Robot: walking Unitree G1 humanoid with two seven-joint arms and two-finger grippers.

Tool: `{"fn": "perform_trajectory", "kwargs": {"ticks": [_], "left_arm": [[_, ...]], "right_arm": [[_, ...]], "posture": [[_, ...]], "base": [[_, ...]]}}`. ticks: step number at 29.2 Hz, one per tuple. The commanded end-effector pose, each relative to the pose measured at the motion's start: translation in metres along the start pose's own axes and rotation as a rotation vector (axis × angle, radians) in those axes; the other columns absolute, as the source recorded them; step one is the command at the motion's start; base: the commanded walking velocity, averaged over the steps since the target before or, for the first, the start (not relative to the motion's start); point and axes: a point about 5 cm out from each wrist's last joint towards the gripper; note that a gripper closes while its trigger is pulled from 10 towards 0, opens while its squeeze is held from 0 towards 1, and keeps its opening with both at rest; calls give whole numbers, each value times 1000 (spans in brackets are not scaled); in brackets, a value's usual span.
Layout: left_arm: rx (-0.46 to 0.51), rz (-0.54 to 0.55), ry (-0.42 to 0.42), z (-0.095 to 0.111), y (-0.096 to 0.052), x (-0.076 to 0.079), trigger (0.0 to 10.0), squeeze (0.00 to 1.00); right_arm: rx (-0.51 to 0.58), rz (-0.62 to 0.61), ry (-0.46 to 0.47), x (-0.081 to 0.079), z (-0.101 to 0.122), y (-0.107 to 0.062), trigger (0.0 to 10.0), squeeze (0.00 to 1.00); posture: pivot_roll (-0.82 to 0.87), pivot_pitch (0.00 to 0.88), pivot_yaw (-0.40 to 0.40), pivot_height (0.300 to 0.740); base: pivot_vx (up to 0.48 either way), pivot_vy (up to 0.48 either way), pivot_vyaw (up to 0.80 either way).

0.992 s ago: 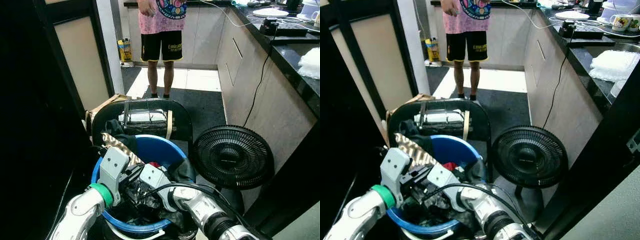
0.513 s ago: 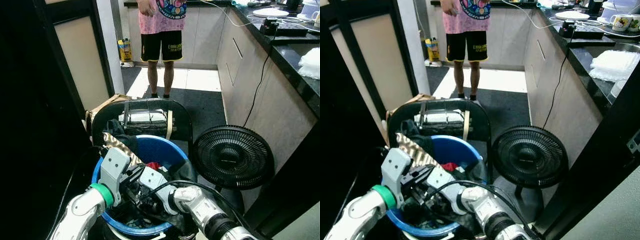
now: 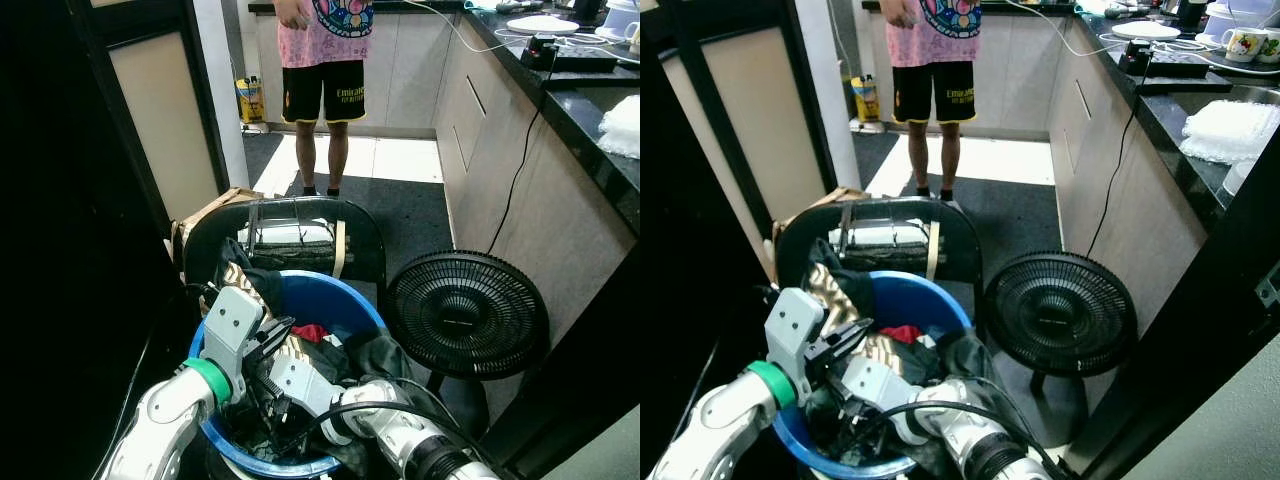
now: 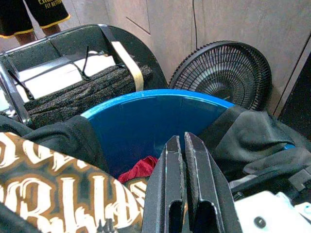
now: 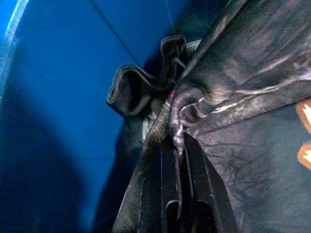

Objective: Clothes washing

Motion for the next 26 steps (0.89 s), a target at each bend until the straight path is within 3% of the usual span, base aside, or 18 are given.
{"fn": "perform_trajectory", "kwargs": {"ticks": [1,2,9,15,16,21,26], "left_arm": [[-15,1,1,-4,-1,0,10000,0],[-13,0,1,-3,-1,0,10000,0],[0,-4,2,-1,0,-1,10000,0],[74,-11,10,8,-8,3,10000,0],[72,-11,6,6,-12,5,10000,0],[62,-23,23,4,-13,10,10000,0],[-19,-38,67,-6,-12,11,10000,0]], "right_arm": [[5,43,32,-8,-6,4,0,0],[78,73,42,-10,0,1,0,0],[229,96,75,-11,15,-7,0,0],[385,86,85,-10,32,-20,0,0],[453,90,99,-11,39,-27,0,0],[521,111,129,-13,46,-34,0,0],[562,141,150,-16,51,-39,0,0]], "posture": [[61,56,108,740],[61,54,109,740],[60,53,112,740],[49,53,117,740],[49,52,115,740],[52,54,108,740],[56,57,102,740]], "base": [[0,0,0],[0,0,0],[0,0,0],[0,0,0],[0,0,0],[0,0,0],[0,0,0]]}}
Point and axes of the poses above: a point about 5 cm out from each wrist's last joint towards the gripper, its own y axis pointing out of the wrist towards the gripper, its own z axis along the axis of the wrist's last joint, x = y × z, and after that the axes turned 8 degrees about y, right-handed
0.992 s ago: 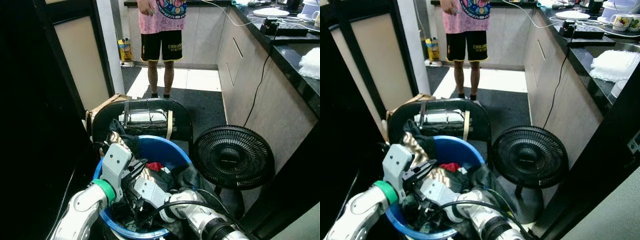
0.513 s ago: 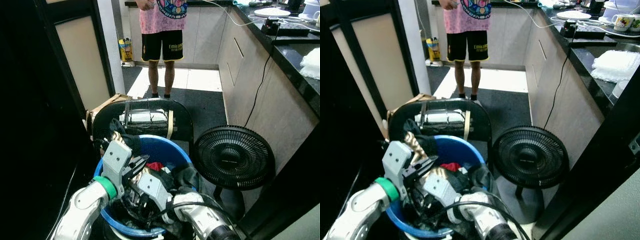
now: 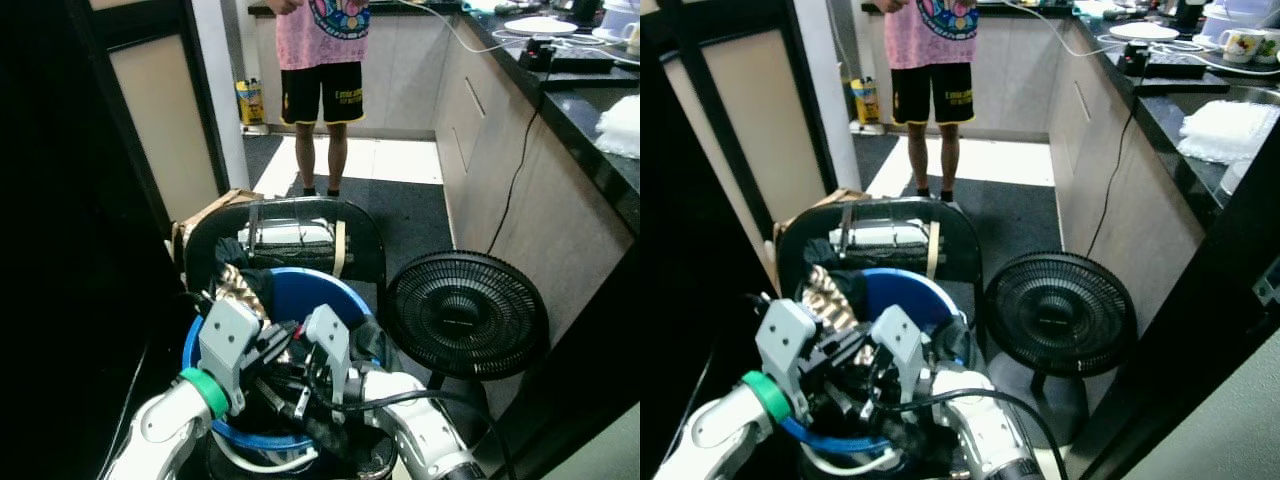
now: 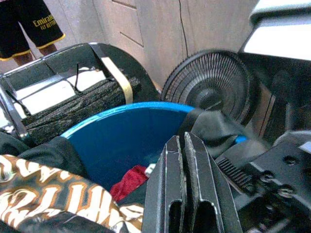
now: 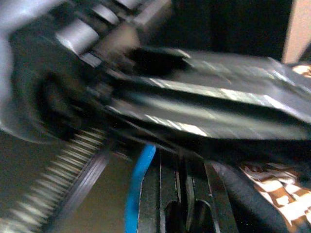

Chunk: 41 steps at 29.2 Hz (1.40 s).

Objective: Clothes washing

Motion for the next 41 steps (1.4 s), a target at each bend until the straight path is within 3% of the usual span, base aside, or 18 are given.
{"fn": "perform_trajectory", "kwargs": {"ticks": [1,5,8,11,16,18,19,21,22,23,25,26,27,31,33,39,40,41], "left_arm": [[-60,0,1,-10,-3,0,10000,0],[-24,20,-23,-6,-6,-5,10000,0],[103,2,-103,10,-17,-9,10000,0],[121,-15,-114,13,-20,-9,10000,0],[105,-111,-112,17,-43,-2,10000,0],[106,-64,-111,19,-51,-8,10000,0],[97,24,-100,18,-54,-17,10000,0],[97,24,-100,18,-54,-17,10000,0],[92,86,-95,16,-55,-23,10000,0],[73,219,-90,12,-60,-40,10000,0],[65,325,-88,9,-65,-53,10000,0],[65,325,-88,9,-65,-53,10000,0],[75,375,-144,7,-70,-59,10000,0],[85,327,-197,6,-73,-53,10000,0],[37,334,-197,-3,-80,-52,10000,0],[-30,470,-138,-15,-89,-61,10000,0],[-41,540,-115,-17,-91,-64,10000,0],[-41,540,-115,-17,-91,-64,10000,0]], "right_arm": [[15,23,16,-4,1,2,0,0],[27,21,18,-5,4,2,0,0],[74,17,44,-6,12,-1,0,0],[88,16,51,-6,14,-2,0,0],[222,21,136,-7,35,-10,0,0],[230,13,139,-6,37,-13,0,0],[223,3,132,-5,36,-14,0,0],[223,3,132,-5,36,-14,0,0],[217,-5,129,-4,35,-15,0,0],[206,-19,125,-3,32,-17,0,0],[199,-31,127,-2,30,-19,0,0],[199,-31,127,-2,30,-19,0,0],[206,-39,146,-2,29,-20,0,0],[215,-38,164,-4,29,-21,0,0],[220,-47,172,-4,30,-23,0,0],[218,-95,159,-1,29,-26,0,0],[216,-228,131,10,24,-31,0,0],[216,-228,131,10,24,-31,0,0]], "posture": [[56,57,102,740],[54,57,105,740],[47,59,111,740],[47,59,111,740],[45,60,105,740],[46,59,104,740],[46,59,104,740],[46,59,104,740],[46,59,104,740],[54,58,92,740],[55,57,90,740],[55,57,90,740],[52,56,89,740],[45,54,94,740],[42,52,97,740],[40,45,93,740],[39,37,79,740],[39,37,79,740]], "base": [[0,0,0],[0,0,0],[0,0,0],[0,0,0],[0,0,0],[0,0,0],[0,0,0],[0,0,0],[0,0,0],[0,0,0],[0,0,0],[0,0,0],[0,0,0],[0,0,0],[0,0,0],[0,0,0],[0,0,0],[0,0,0]]}}
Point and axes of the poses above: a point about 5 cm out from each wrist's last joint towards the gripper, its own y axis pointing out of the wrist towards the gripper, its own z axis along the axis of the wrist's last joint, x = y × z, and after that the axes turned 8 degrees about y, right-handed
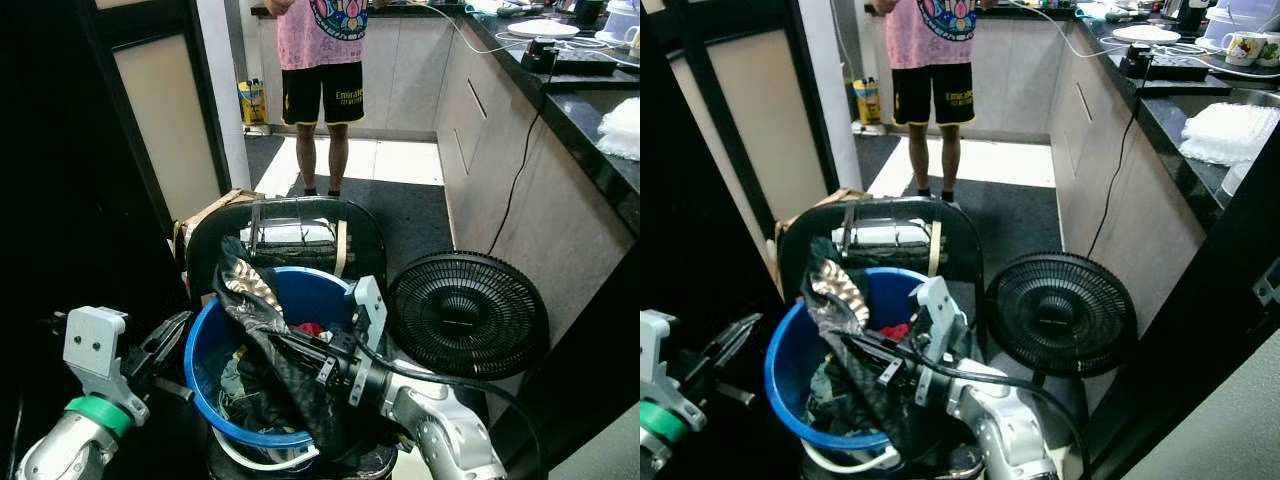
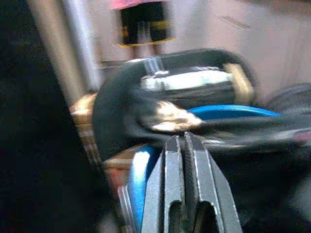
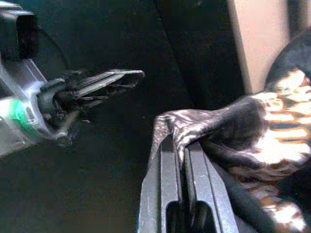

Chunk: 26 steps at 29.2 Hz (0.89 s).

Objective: Clothes washing

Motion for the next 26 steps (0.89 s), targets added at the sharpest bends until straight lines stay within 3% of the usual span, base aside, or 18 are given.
{"fn": "perform_trajectory", "kwargs": {"ticks": [1,2,3,6,7,8,10,12,15,16,18,19,20,21,22,24,25,26], "left_arm": [[-24,101,27,-7,-3,-8,10000,0],[-24,101,27,-7,-3,-8,10000,0],[-18,126,25,-7,0,-5,10000,0],[3,104,-11,-5,11,11,10000,0],[7,98,-19,-4,13,14,10000,0],[21,77,-39,-1,16,18,10000,0],[28,66,-43,1,19,21,10000,0],[44,35,-71,5,26,28,10000,0],[47,30,-80,5,28,30,10000,0],[51,22,-84,6,30,32,10000,0],[51,22,-84,6,30,32,10000,0],[53,19,-87,7,35,34,10000,0],[53,19,-87,7,35,34,10000,0],[54,4,-81,8,41,38,10000,0],[55,-13,-65,11,48,43,10000,0],[56,-24,-53,12,52,46,10000,0],[62,-38,-43,16,55,49,10000,0],[71,-34,-54,20,59,50,10000,0]], "right_arm": [[28,-170,-44,15,-3,-6,0,0],[28,-170,-44,15,-3,-6,0,0],[66,-303,-70,27,-2,-13,0,0],[346,-590,-61,48,25,-39,0,0],[399,-616,-51,49,31,-43,0,0],[465,-620,-98,48,51,-48,0,0],[501,-610,-121,46,64,-49,0,0],[625,-594,-175,41,104,-52,0,0],[657,-595,-188,40,113,-54,0,0],[719,-609,-196,39,129,-59,0,0],[719,-609,-196,39,129,-59,0,0],[809,-660,-209,42,150,-69,0,0],[809,-660,-209,42,150,-69,0,0],[848,-728,-222,49,166,-83,0,0],[820,-785,-245,56,169,-91,1020,0],[785,-820,-262,62,168,-95,1020,0],[734,-851,-252,66,157,-94,6588,0],[685,-857,-197,68,144,-91,10000,0]], "posture": [[39,36,77,740],[39,36,77,740],[39,32,71,740],[30,25,68,740],[30,25,68,740],[21,22,73,740],[15,20,76,740],[11,19,77,740],[11,19,77,740],[9,18,76,740],[9,18,76,740],[1,17,75,740],[1,17,75,740],[-8,16,80,740],[-14,14,84,740],[-15,14,85,740],[-15,12,87,740],[-13,10,86,740]], "base": [[0,0,0],[0,0,0],[0,0,0],[0,0,0],[0,0,0],[0,0,0],[0,0,0],[0,0,0],[0,0,0],[0,0,0],[0,0,0],[0,0,0],[0,0,0],[0,0,0],[0,0,0],[0,0,0],[0,0,0],[0,0,0]]}}
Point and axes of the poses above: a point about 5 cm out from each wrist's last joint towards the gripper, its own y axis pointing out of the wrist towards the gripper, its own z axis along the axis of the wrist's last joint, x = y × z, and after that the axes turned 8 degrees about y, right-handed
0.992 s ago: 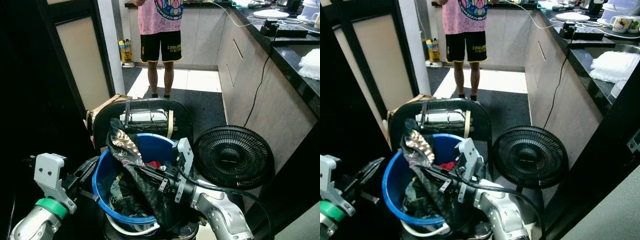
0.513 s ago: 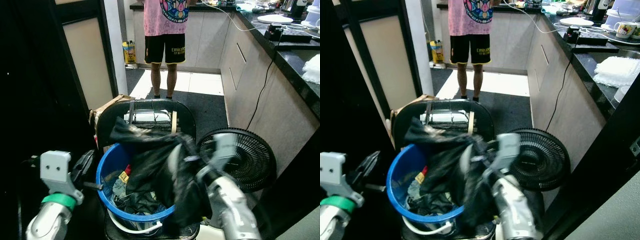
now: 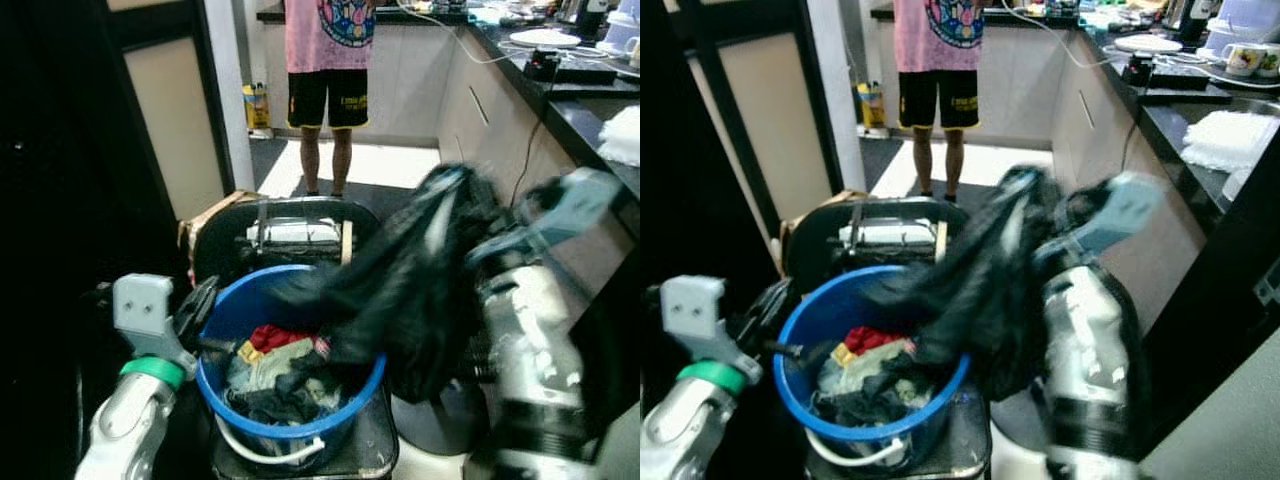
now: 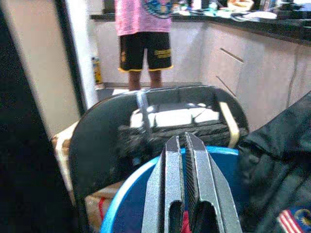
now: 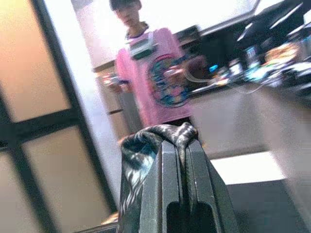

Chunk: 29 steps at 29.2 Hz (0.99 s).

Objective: Clothes washing

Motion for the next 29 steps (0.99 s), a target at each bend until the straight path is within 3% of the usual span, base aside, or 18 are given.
{"fn": "perform_trajectory", "kwargs": {"ticks": [1,4,9,17,21,29], "left_arm": [[-25,4,-18,-1,3,2,10000,0],[-41,10,-46,2,6,2,10000,0],[-66,-13,0,7,12,4,10000,0],[-47,4,45,11,14,0,10000,0],[-76,-28,110,6,11,2,10000,0],[-109,-91,161,3,10,9,10000,0]], "right_arm": [[-128,-28,42,1,-26,-11,10000,0],[-148,-32,70,-3,-32,-16,10000,0],[-140,-27,82,-11,-35,-15,10000,0],[-161,-26,67,-15,-39,-13,10000,0],[-162,-38,52,-14,-40,-14,10000,0],[-181,-60,16,-11,-47,-19,10000,0]], "posture": [[-13,10,86,740],[-9,10,86,740],[-7,8,86,740],[3,6,82,740],[7,3,84,740],[15,1,89,740]], "base": [[0,0,0],[0,0,0],[0,0,0],[0,0,-800],[0,0,-800],[0,0,-800]]}}
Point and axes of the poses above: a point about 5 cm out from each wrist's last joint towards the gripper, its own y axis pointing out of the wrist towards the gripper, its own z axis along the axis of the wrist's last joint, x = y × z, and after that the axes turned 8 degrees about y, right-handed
